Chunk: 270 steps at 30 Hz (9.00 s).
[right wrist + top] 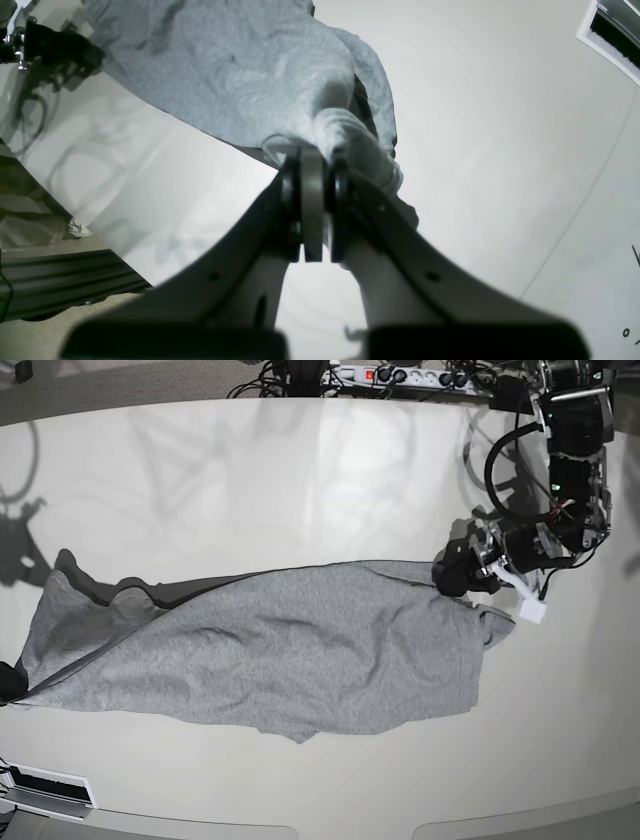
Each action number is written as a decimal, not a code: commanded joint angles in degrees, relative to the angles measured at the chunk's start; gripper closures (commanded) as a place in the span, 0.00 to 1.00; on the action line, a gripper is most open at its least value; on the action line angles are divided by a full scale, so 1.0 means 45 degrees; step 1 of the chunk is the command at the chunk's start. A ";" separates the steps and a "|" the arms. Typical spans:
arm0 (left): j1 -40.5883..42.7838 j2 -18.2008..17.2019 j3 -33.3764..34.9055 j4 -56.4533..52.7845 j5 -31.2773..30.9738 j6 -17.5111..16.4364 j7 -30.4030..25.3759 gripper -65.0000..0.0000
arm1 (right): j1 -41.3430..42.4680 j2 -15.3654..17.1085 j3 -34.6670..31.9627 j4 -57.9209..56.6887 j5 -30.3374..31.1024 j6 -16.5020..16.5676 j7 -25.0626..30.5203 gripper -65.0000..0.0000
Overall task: Layout the t-shirt on the table in an organized manner, then fold the t-shirt properly
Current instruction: 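Move the left gripper to the shirt corner near it and grasp, then lift the grey shirt with both grippers and shake it out, then lower the shirt flat and pull its edges apart with both grippers, then release the shirt and move the left gripper to the hem corner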
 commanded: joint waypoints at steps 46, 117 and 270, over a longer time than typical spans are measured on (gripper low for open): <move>-0.0432 0.1263 0.0015 0.1467 0.3755 0.2671 0.0719 0.52 | 0.0393 0.0408 0.0136 0.0136 0.0228 0.0066 0.0288 1.00; -1.4615 -0.1953 0.7631 -0.0699 -0.3104 -0.1710 0.3871 1.00 | 0.3716 0.3041 0.0121 -0.0034 0.0073 -0.0185 0.0288 1.00; -0.7344 -0.2390 0.4235 -0.5595 0.3201 0.1069 -0.6096 0.40 | -0.3983 -0.1831 -0.0141 0.0291 -0.7402 -0.1535 0.7679 0.37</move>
